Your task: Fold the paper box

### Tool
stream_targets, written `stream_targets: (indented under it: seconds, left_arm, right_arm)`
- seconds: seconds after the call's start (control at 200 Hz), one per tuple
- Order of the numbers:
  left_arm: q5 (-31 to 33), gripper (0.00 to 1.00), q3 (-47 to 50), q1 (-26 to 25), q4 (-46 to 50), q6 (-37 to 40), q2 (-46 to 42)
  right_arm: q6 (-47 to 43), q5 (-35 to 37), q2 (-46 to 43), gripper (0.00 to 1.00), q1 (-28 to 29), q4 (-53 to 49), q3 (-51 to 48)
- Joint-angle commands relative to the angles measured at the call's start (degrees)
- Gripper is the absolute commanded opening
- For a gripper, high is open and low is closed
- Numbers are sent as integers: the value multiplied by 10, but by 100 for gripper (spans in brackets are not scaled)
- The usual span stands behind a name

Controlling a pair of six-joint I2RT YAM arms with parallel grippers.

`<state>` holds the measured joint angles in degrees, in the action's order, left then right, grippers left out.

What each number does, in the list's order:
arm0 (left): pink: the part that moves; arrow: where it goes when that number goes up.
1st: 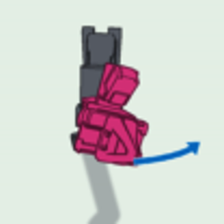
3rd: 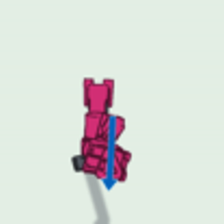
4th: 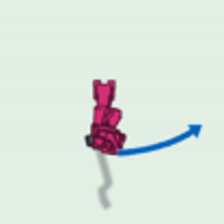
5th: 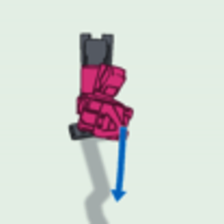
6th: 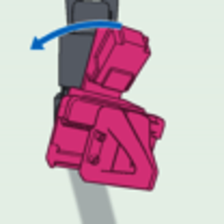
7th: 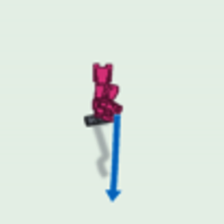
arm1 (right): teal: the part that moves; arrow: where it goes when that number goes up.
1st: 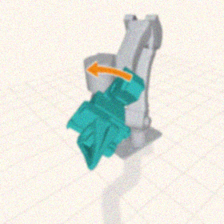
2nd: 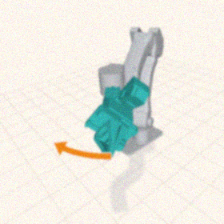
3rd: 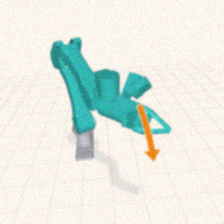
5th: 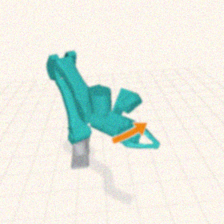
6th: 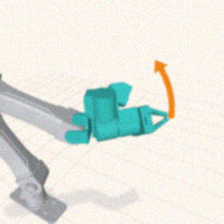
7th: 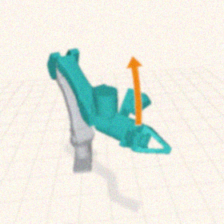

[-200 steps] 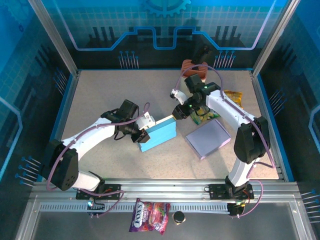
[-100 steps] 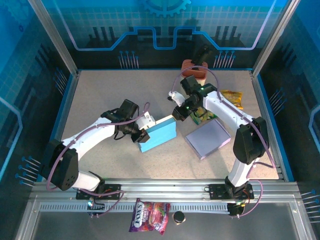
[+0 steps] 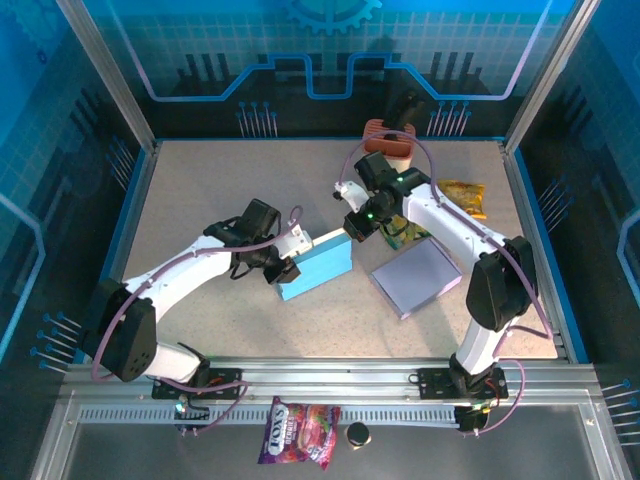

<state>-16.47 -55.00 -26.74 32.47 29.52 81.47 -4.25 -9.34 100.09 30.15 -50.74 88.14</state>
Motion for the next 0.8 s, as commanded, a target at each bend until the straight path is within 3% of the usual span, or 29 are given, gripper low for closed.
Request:
stream_targets:
  seconds: [0.0,0.465,0.795]
  left_arm:
    - [41,28,-9,-1,-7,-18,-7]
    - [42,29,-18,-2,-2,-22,-2]
    - [35,32,-12,-2,-2,-17,-7]
  right_arm:
    - [47,-3,-27,0,16,-33,5]
    - [117,-26,-50,0,25,-17,-25]
    - [129,-7,-96,0,36,77,-123]
